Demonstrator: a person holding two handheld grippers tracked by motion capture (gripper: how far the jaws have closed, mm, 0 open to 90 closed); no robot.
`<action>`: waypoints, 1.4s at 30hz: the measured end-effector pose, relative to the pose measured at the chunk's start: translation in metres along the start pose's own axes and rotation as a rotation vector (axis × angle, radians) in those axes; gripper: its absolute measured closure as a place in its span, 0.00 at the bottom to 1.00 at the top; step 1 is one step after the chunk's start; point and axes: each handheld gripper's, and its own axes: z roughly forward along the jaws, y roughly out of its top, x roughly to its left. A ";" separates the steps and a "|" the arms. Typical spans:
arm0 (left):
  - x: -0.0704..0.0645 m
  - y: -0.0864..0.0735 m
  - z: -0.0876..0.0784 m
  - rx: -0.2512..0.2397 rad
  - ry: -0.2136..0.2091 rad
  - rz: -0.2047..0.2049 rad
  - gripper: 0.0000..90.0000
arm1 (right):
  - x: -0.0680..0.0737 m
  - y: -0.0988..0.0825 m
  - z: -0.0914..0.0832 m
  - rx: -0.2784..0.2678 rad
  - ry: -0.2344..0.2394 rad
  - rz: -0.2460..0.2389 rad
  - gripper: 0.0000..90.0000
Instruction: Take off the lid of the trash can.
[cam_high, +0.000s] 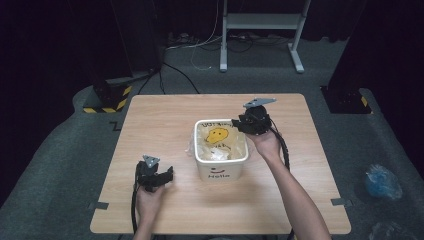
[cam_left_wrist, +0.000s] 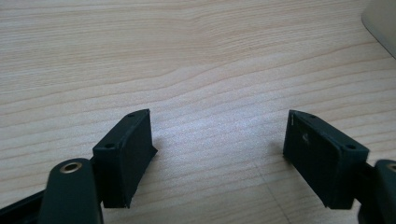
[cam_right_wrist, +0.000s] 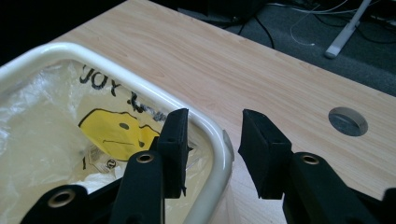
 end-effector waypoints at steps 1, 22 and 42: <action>0.000 0.000 0.000 0.000 0.000 0.000 0.27 | 0.001 0.000 0.002 0.007 0.000 -0.004 0.71; 0.000 0.000 0.000 0.000 0.000 0.000 0.27 | 0.004 -0.001 0.001 0.015 -0.022 -0.033 0.69; 0.000 0.000 0.000 0.001 0.003 0.001 0.27 | 0.000 -0.007 -0.002 -0.014 0.011 -0.090 0.82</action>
